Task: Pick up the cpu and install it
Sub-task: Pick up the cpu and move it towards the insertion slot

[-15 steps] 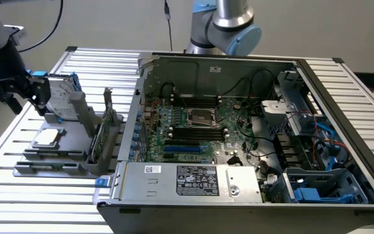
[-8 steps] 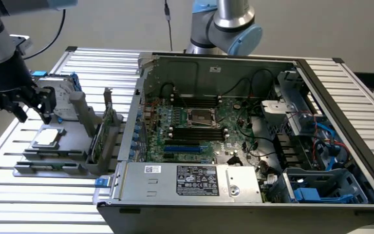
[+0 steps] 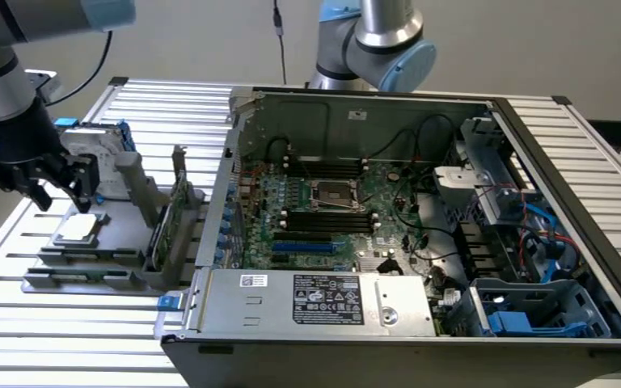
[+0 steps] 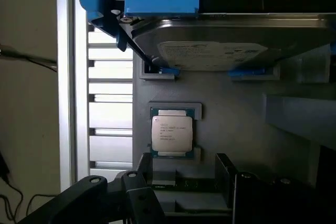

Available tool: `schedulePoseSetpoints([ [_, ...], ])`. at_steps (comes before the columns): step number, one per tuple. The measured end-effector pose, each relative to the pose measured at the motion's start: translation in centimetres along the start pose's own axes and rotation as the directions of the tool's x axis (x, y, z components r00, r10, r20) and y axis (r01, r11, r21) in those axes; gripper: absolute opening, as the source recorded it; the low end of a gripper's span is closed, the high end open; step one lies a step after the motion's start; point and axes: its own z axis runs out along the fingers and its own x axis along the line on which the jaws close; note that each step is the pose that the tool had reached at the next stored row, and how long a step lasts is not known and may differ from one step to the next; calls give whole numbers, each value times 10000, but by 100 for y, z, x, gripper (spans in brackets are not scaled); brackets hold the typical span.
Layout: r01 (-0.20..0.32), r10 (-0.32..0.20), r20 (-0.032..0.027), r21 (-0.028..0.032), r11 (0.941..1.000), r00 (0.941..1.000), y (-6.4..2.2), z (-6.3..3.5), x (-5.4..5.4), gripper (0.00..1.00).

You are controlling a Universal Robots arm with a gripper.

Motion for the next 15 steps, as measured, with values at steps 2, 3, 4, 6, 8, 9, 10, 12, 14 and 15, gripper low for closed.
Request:
schedulePoseSetpoints([
  [2,12,-12,0,0,10000,10000,-2,36,-2,60],
  [3,16,-16,0,0,10000,10000,-2,55,-3,60],
  [4,19,-19,0,1,10000,10000,-3,73,-3,60],
  [6,22,-22,-2,1,10000,10000,-4,109,-1,60],
  [8,24,-24,-2,1,10000,10000,-5,146,7,60],
  [9,25,-25,-1,1,10000,10000,-5,164,15,60],
  [10,27,-27,-1,1,10000,10000,-6,183,23,60],
  [12,30,-30,-1,1,10000,10000,-7,220,40,60],
  [14,39,-39,0,1,10000,10000,-8,258,56,60],
  [15,46,-46,0,1,10000,10000,-8,276,61,60],
])
